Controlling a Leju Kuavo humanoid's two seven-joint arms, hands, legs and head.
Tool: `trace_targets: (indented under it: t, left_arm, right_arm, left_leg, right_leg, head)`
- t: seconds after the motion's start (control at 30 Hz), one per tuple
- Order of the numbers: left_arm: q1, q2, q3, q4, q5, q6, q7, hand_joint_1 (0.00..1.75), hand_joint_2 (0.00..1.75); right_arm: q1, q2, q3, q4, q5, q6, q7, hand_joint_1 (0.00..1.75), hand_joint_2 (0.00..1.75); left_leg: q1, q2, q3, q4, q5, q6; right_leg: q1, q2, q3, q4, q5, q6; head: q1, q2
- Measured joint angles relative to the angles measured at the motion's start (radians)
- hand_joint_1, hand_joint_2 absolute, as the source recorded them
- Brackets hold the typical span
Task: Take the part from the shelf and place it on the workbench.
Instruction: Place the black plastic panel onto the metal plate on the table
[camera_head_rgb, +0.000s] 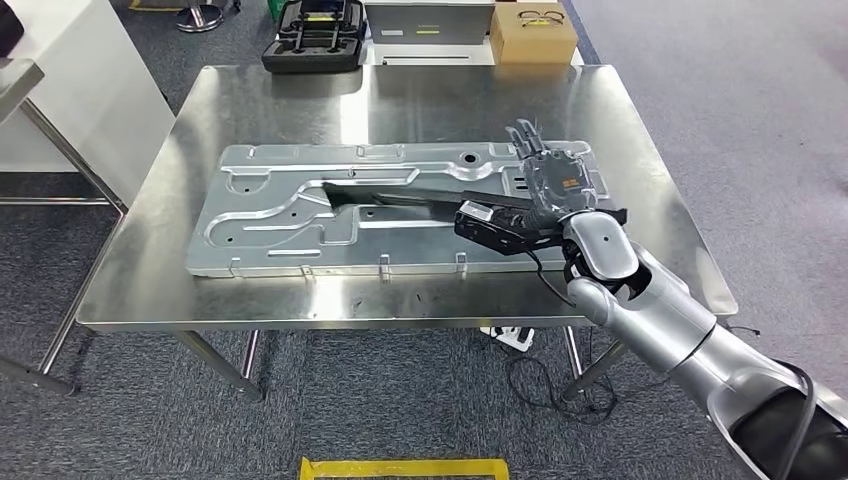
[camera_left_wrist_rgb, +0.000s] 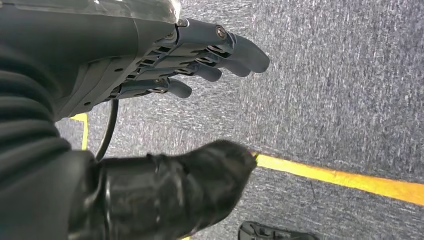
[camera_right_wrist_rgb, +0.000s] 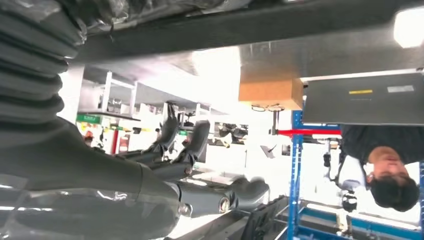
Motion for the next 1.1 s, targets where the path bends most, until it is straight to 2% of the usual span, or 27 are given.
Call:
trace_targets:
  t: [0.03, 0.07, 0.17, 0.23, 0.27, 0.33, 0.37, 0.4, 0.43, 0.5, 0.57, 0.6, 0.67, 0.73, 0.77, 0.83, 0.87, 0.9, 0.93, 0.97, 1.0, 1.03, 1.1]
  left_arm:
    - [0.0, -0.001, 0.0, 0.0, 0.001, 0.003, 0.0, 0.0, 0.0]
    - [-0.001, -0.001, 0.0, 0.0, 0.002, 0.006, 0.001, 0.0, 0.0]
    - [-0.001, 0.0, 0.0, 0.0, 0.003, 0.019, 0.014, 0.0, 0.0]
    - [0.0, -0.001, 0.0, 0.0, 0.002, 0.024, 0.02, 0.0, 0.0]
    - [-0.001, -0.001, 0.0, 0.0, 0.002, 0.025, 0.02, 0.0, 0.0]
    - [0.0, -0.001, 0.0, 0.0, 0.001, 0.026, 0.02, 0.0, 0.0]
    - [0.001, -0.002, 0.0, 0.0, 0.001, 0.026, 0.02, 0.0, 0.0]
    - [0.002, -0.002, 0.0, 0.0, 0.001, 0.026, 0.02, 0.0, 0.0]
    - [0.003, -0.003, 0.0, 0.0, 0.001, 0.026, 0.02, 0.0, 0.0]
    - [0.003, -0.003, 0.0, 0.0, 0.001, 0.026, 0.02, 0.0, 0.0]
    - [0.001, -0.003, 0.0, 0.0, 0.001, 0.026, 0.02, 0.0, 0.0]
    - [0.001, -0.003, 0.0, 0.0, 0.001, 0.026, 0.02, 0.0, 0.0]
    - [0.001, -0.003, 0.0, 0.0, 0.001, 0.026, 0.02, 0.0, 0.0]
    - [0.001, -0.003, 0.0, 0.0, 0.001, 0.026, 0.02, 0.0, 0.0]
    - [0.001, -0.004, 0.0, 0.0, 0.001, 0.027, 0.02, 0.0, 0.0]
    - [0.001, -0.004, 0.0, 0.0, 0.002, 0.028, 0.024, 0.0, 0.0]
    - [0.001, -0.004, 0.0, 0.0, 0.003, 0.03, 0.028, 0.0, 0.0]
    - [0.001, -0.004, 0.0, 0.0, 0.004, 0.033, 0.033, 0.0, 0.0]
    - [0.002, -0.005, 0.0, 0.0, 0.005, 0.036, 0.037, 0.0, 0.0]
    - [0.002, -0.006, 0.0, 0.0, 0.005, 0.04, 0.041, 0.0, 0.0]
    - [0.002, -0.007, 0.0, 0.0, 0.006, 0.045, 0.043, 0.0, 0.0]
    - [0.001, -0.008, 0.0, 0.0, 0.007, 0.05, 0.047, 0.0, 0.0]
    - [0.001, -0.009, 0.0, 0.0, 0.01, 0.06, 0.055, 0.0, 0.0]
  right_arm:
    - [-0.002, 0.0, -0.002, -0.005, 0.0, 0.001, 0.001, 0.0, 0.0]
    - [-0.004, 0.0, -0.004, -0.011, 0.001, 0.003, 0.002, 0.0, 0.0]
    - [-0.004, -0.002, -0.011, -0.02, -0.006, 0.013, 0.009, 0.0, 0.0]
    - [-0.004, -0.002, -0.014, -0.024, -0.014, 0.018, 0.013, 0.0, 0.0]
    - [-0.003, -0.002, -0.014, -0.027, -0.017, 0.02, 0.014, 0.0, 0.0]
    - [0.001, -0.002, -0.015, -0.031, -0.02, 0.021, 0.015, 0.0, 0.0]
    - [0.005, -0.002, -0.015, -0.031, -0.021, 0.022, 0.015, 0.0, 0.0]
    - [0.008, -0.002, -0.015, -0.031, -0.022, 0.022, 0.016, 0.0, 0.0]
    - [0.01, -0.002, -0.015, -0.032, -0.023, 0.022, 0.016, 0.0, 0.0]
    - [0.012, -0.002, -0.016, -0.034, -0.023, 0.022, 0.016, 0.0, 0.0]
    - [0.011, -0.002, -0.02, -0.036, -0.023, 0.022, 0.016, 0.0, 0.0]
    - [0.011, -0.002, -0.022, -0.036, -0.023, 0.022, 0.016, 0.0, 0.0]
    - [0.012, -0.002, -0.023, -0.036, -0.023, 0.023, 0.017, 0.0, 0.0]
    - [0.012, -0.004, -0.025, -0.036, -0.024, 0.023, 0.018, 0.0, 0.0]
    - [0.012, -0.004, -0.027, -0.036, -0.025, 0.024, 0.018, 0.0, 0.0]
    - [0.015, -0.005, -0.03, -0.036, -0.027, 0.026, 0.019, 0.0, 0.0]
    - [0.017, -0.005, -0.031, -0.036, -0.028, 0.028, 0.019, 0.0, 0.0]
    - [0.02, -0.005, -0.031, -0.036, -0.03, 0.029, 0.02, 0.0, 0.0]
    - [0.022, -0.005, -0.031, -0.036, -0.032, 0.03, 0.021, 0.0, 0.0]
    - [0.023, -0.005, -0.031, -0.036, -0.034, 0.031, 0.021, 0.0, 0.0]
    - [0.023, -0.005, -0.031, -0.036, -0.035, 0.031, 0.021, 0.0, 0.0]
    - [0.022, -0.005, -0.032, -0.036, -0.036, 0.031, 0.021, 0.0, 0.0]
    - [0.021, -0.005, -0.032, -0.038, -0.037, 0.031, 0.021, 0.0, 0.0]
  left_leg:
    - [-0.001, 0.0, -0.003, 0.008, -0.004, -0.004]
    - [-0.003, 0.0, -0.007, 0.014, -0.007, -0.009]
    - [-0.004, 0.0, -0.013, 0.018, -0.007, -0.021]
    - [-0.001, 0.001, -0.027, 0.049, -0.032, -0.033]
    - [0.001, 0.001, -0.046, 0.09, -0.059, -0.04]
    - [0.006, 0.001, -0.1, 0.216, -0.121, -0.05]
    - [0.009, 0.001, -0.122, 0.266, -0.137, -0.053]
    - [0.01, 0.001, -0.129, 0.286, -0.136, -0.055]
    - [0.012, 0.001, -0.118, 0.266, -0.117, -0.055]
    - [0.013, 0.001, -0.052, 0.141, -0.057, -0.05]
    - [0.009, 0.0, 0.003, 0.034, -0.027, -0.042]
    - [0.007, 0.0, 0.012, 0.014, -0.027, -0.038]
    - [0.005, -0.001, 0.013, 0.007, -0.022, -0.028]
    - [0.008, 0.001, 0.017, -0.006, -0.012, -0.014]
    - [0.01, 0.002, 0.019, -0.011, -0.009, -0.008]
    - [0.008, 0.002, 0.018, -0.013, -0.007, -0.001]
    - [0.006, 0.002, 0.017, -0.013, -0.007, 0.001]
    - [0.004, 0.002, 0.017, -0.012, -0.007, 0.002]
    - [0.003, 0.002, 0.017, -0.01, -0.008, 0.002]
    - [0.002, 0.001, 0.017, -0.007, -0.01, 0.002]
    - [0.002, 0.001, 0.017, -0.002, -0.013, 0.001]
    - [0.0, 0.0, 0.015, 0.003, -0.017, -0.001]
    - [-0.003, -0.001, 0.009, 0.011, -0.021, -0.008]
  right_leg:
    - [0.001, 0.0, 0.024, -0.049, 0.014, -0.004]
    - [0.002, 0.0, 0.037, -0.075, 0.018, -0.008]
    - [0.005, 0.002, 0.038, -0.086, 0.019, -0.026]
    - [0.001, 0.001, 0.039, -0.092, 0.025, -0.037]
    - [-0.001, 0.001, 0.039, -0.094, 0.028, -0.04]
    - [-0.002, 0.0, 0.036, -0.095, 0.029, -0.043]
    - [-0.002, 0.0, 0.035, -0.095, 0.029, -0.043]
    - [-0.002, 0.0, 0.035, -0.094, 0.03, -0.043]
    - [-0.002, 0.0, 0.035, -0.094, 0.03, -0.043]
    - [-0.003, 0.001, 0.036, -0.094, 0.03, -0.041]
    - [-0.001, 0.002, 0.035, -0.094, 0.032, -0.032]
    - [0.0, 0.002, 0.034, -0.095, 0.034, -0.026]
    - [0.0, 0.003, 0.034, -0.102, 0.039, -0.013]
    - [0.0, 0.003, 0.026, -0.086, 0.023, -0.004]
    - [0.001, 0.002, 0.012, -0.051, 0.0, -0.002]
    - [0.001, 0.002, -0.042, 0.071, -0.063, -0.002]
    - [0.002, 0.002, -0.068, 0.13, -0.084, -0.002]
    - [0.002, 0.002, -0.082, 0.163, -0.089, -0.002]
    - [0.002, 0.002, -0.078, 0.156, -0.073, -0.003]
    - [0.002, 0.002, -0.057, 0.113, -0.044, -0.006]
    - [0.003, 0.001, -0.025, 0.046, -0.011, -0.009]
    - [0.005, 0.001, 0.007, -0.018, 0.011, -0.012]
    - [0.009, 0.002, 0.04, -0.088, 0.024, -0.017]
  head:
    - [0.0, 0.0]
    - [-0.001, 0.0]
    - [-0.001, 0.0]
    - [-0.004, 0.0]
    - [-0.005, 0.0]
    - [-0.007, 0.0]
    - [-0.007, 0.0]
    - [-0.007, 0.0]
    - [-0.007, 0.0]
    - [-0.007, 0.0]
    - [-0.006, 0.0]
    - [-0.006, 0.0]
    - [-0.005, 0.0]
    - [-0.004, 0.0]
    - [-0.004, 0.0]
    - [-0.002, 0.0]
    - [-0.002, 0.0]
    - [-0.002, 0.0]
    - [-0.002, 0.0]
    - [-0.002, 0.0]
    - [-0.002, 0.0]
    - [-0.002, 0.0]
    - [-0.002, 0.0]
